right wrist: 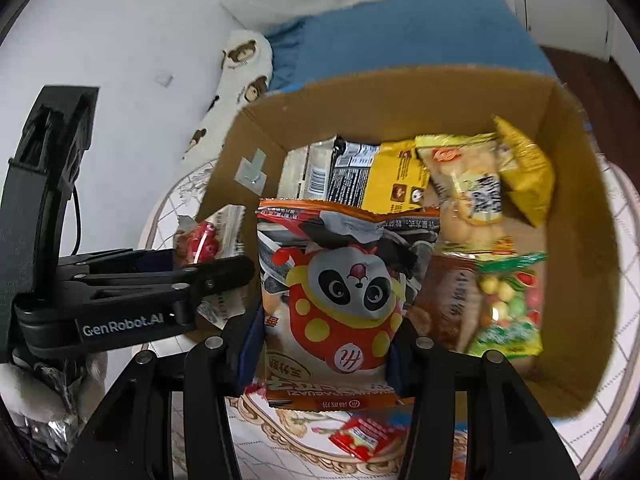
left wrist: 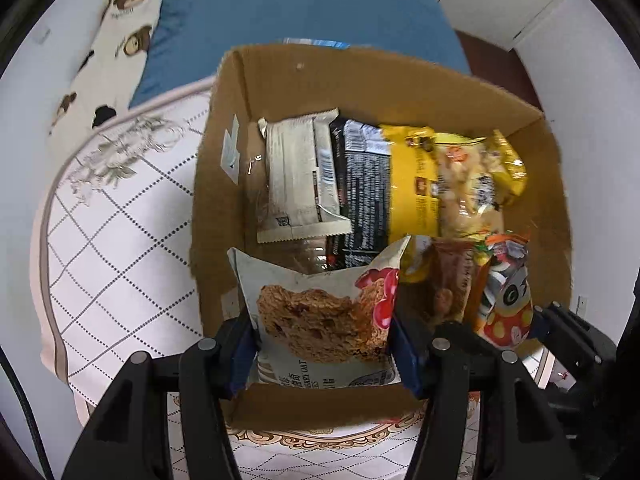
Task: Organize snacks
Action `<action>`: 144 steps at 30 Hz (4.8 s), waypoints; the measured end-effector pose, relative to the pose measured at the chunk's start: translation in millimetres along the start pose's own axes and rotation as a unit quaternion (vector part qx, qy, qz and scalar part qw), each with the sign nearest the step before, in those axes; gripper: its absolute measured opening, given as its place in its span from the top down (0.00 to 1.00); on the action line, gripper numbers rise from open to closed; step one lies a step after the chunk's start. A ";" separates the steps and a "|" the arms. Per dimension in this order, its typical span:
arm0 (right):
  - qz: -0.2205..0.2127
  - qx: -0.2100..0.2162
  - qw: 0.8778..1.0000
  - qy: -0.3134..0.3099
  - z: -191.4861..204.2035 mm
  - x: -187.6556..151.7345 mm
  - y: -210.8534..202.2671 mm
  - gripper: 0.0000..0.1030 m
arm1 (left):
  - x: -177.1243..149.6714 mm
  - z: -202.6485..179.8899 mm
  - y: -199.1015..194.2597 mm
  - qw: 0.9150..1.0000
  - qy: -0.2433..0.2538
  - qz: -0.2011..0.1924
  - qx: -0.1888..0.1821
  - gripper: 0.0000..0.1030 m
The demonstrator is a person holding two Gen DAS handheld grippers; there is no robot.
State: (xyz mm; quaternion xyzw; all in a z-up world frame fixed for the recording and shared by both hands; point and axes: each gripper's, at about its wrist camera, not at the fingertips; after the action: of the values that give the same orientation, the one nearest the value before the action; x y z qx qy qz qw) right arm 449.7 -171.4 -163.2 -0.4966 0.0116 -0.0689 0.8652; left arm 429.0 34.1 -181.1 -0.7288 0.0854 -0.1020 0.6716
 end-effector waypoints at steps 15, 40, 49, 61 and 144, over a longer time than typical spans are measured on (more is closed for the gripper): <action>0.100 -0.022 0.994 0.039 -16.3 6.9 77.6 0.11 | 6.6 8.5 47.1 0.999 0.004 0.051 -0.001 0.21; -0.023 -0.134 0.990 0.019 -45.0 -17.1 -15.3 0.11 | -48.0 -15.2 -17.1 0.993 -0.020 -0.106 0.043 0.16; -0.121 -0.150 0.981 -0.013 -26.1 -54.6 -70.6 0.11 | -96.6 -30.5 -65.6 0.976 -0.007 -0.199 0.089 0.16; -0.200 -0.145 0.968 -0.040 0.8 -110.2 -137.6 0.11 | -157.3 -56.7 -119.3 0.953 0.011 -0.281 0.109 0.16; 0.009 -0.023 0.999 0.033 -89.2 -145.8 -105.2 0.54 | -128.5 -124.8 -50.9 0.989 0.043 -0.135 -0.047 0.59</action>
State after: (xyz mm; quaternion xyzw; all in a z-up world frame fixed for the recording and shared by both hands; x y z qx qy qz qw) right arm 286.1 -281.1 -124.9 -0.5141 0.0460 -0.0772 0.8530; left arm 271.5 -48.0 -125.1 -0.7592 0.0192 -0.2190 0.6126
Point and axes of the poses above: each gripper's, at about its wrist camera, not at the fingertips, and y roughly the way its jaws point, z to its left, x to its top, and after that the axes turned 12 degrees about y, right-handed
